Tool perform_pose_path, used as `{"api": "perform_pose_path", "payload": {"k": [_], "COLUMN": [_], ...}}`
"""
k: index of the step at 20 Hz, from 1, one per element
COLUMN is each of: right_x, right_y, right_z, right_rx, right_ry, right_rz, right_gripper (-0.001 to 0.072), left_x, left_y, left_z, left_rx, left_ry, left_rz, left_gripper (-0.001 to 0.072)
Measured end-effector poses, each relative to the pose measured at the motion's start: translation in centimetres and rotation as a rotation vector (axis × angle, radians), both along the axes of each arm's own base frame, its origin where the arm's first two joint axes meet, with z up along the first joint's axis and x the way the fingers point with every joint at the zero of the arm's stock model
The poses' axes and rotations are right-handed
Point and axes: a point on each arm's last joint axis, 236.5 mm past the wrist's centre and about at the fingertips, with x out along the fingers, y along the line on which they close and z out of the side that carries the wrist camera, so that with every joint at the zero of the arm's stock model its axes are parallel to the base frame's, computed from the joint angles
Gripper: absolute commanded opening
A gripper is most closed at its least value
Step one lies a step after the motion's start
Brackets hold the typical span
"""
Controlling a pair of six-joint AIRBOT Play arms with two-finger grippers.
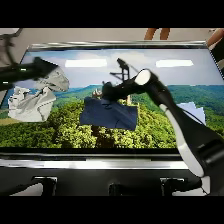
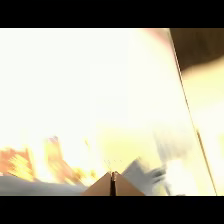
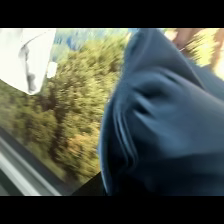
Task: Fold the shirts.
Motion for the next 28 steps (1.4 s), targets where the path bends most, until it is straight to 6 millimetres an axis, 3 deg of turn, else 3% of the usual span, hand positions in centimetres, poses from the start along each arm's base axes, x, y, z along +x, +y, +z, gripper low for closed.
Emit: {"api": "perform_pose_path", "payload": {"k": [1,3,4,5,7,9,11,12,15,17,18,20,22,23,24,25,26,28], "right_x": [0.1,0.1,0.2,0.2,0.1,0.5,1.0,1.4,1.5,0.0,-1.1,-2.6,-3.7,-3.9,-4.2,-4.3,-4.0,-3.3], "right_y": [1.7,4.5,5.5,6.3,7.2,6.3,3.0,0.6,-10.4,-16.5,-18.1,-19.0,-18.2,-17.5,-16.7,-15.8,-15.0,-13.8], "right_z": [-1.3,-4.0,-4.9,-5.7,-6.6,-6.2,-5.5,-5.4,-6.8,-8.7,-9.6,-11.7,-13.8,-14.7,-15.4,-15.9,-16.1,-15.8], "right_rx": [0.035,0.098,0.124,0.146,0.172,0.176,0.119,0.065,-0.202,-0.338,-0.364,-0.361,-0.335,-0.320,-0.302,-0.278,-0.252,-0.194], "right_ry": [0.038,0.117,0.150,0.181,0.219,0.227,0.206,0.199,0.240,0.344,0.404,0.492,0.562,0.581,0.605,0.619,0.617,0.598], "right_rz": [-0.012,-0.043,-0.061,-0.079,-0.095,-0.096,-0.083,-0.086,-0.133,-0.177,-0.195,-0.218,-0.224,-0.227,-0.224,-0.225,-0.230,-0.224], "right_gripper": [0.0039,0.0075,0.0342,0.0687,0.0704,0.0704,0.0702,0.0696,0.0668,0.0668,0.0668,0.0668,0.0668,0.0633,0.0493,0.0209,0.0042,0.0041], "left_x": [-1.0,-3.2,-4.2,-5.1,-6.1,-6.5,-6.7,-6.7,-6.8,-6.8,-6.8,-6.8,-7.0,-7.0,-7.1,-7.2,-7.3,-7.4], "left_y": [2.2,4.7,5.5,6.0,6.6,7.0,7.3,7.3,7.5,7.5,7.5,7.5,7.4,7.3,7.2,7.1,7.1,6.9], "left_z": [2.5,6.0,7.3,8.3,9.4,9.8,9.8,9.7,9.3,8.9,8.7,8.5,8.4,8.4,8.2,8.2,8.1,8.1], "left_rx": [0.019,0.069,0.092,0.114,0.140,0.154,0.164,0.165,0.178,0.184,0.185,0.187,0.192,0.197,0.199,0.200,0.203,0.203], "left_ry": [-0.055,-0.133,-0.163,-0.190,-0.215,-0.226,-0.226,-0.227,-0.224,-0.219,-0.218,-0.215,-0.215,-0.215,-0.211,-0.209,-0.209,-0.208], "left_rz": [0.052,0.114,0.138,0.156,0.178,0.194,0.202,0.202,0.202,0.200,0.199,0.197,0.190,0.184,0.177,0.173,0.168,0.162], "left_gripper": [0.0027,0.0027,0.0027,0.0027,0.0028,0.0028,0.0028,0.0028,0.0028,0.0029,0.0028,0.0029,0.0029,0.0029,0.0029,0.0029,0.0029,0.0029]}}
